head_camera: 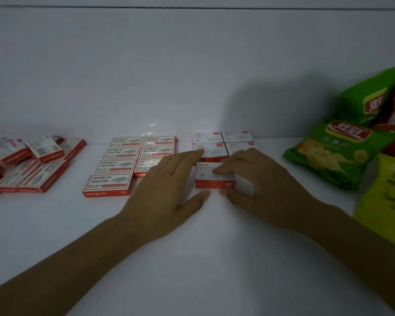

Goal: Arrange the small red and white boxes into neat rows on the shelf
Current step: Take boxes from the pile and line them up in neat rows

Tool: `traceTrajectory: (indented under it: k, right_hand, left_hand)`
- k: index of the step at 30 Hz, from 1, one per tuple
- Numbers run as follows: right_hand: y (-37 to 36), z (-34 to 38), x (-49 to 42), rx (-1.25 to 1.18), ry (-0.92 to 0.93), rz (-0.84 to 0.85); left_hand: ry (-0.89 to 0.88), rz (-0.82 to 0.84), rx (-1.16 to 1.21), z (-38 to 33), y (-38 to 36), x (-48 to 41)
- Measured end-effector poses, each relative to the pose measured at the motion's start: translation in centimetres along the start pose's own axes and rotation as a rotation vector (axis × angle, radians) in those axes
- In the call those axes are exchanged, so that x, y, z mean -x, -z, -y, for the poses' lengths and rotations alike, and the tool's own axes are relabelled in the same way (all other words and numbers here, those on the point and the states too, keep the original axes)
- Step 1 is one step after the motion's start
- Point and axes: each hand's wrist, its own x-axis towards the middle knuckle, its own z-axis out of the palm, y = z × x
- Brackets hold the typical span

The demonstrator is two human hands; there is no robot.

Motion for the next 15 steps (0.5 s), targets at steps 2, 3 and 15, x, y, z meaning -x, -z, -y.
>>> traceTrajectory:
  k: [2,3,15]
  right_hand:
    - [-0.25,0.21,0.05,0.046,0.042,-0.017]
    - [-0.37,0.25,0.09,0.067,0.055,-0.026]
    - [-0.22,0.71,0.45,0.167,-0.054,0.117]
  left_hand:
    - [-0.004,0.005,0.005,0.04,-0.06,0.05]
    - [-0.007,0.005,0.008,0.08,-0.11,0.07]
    - [0.012,0.027,-0.024,0.35,-0.07,0.05]
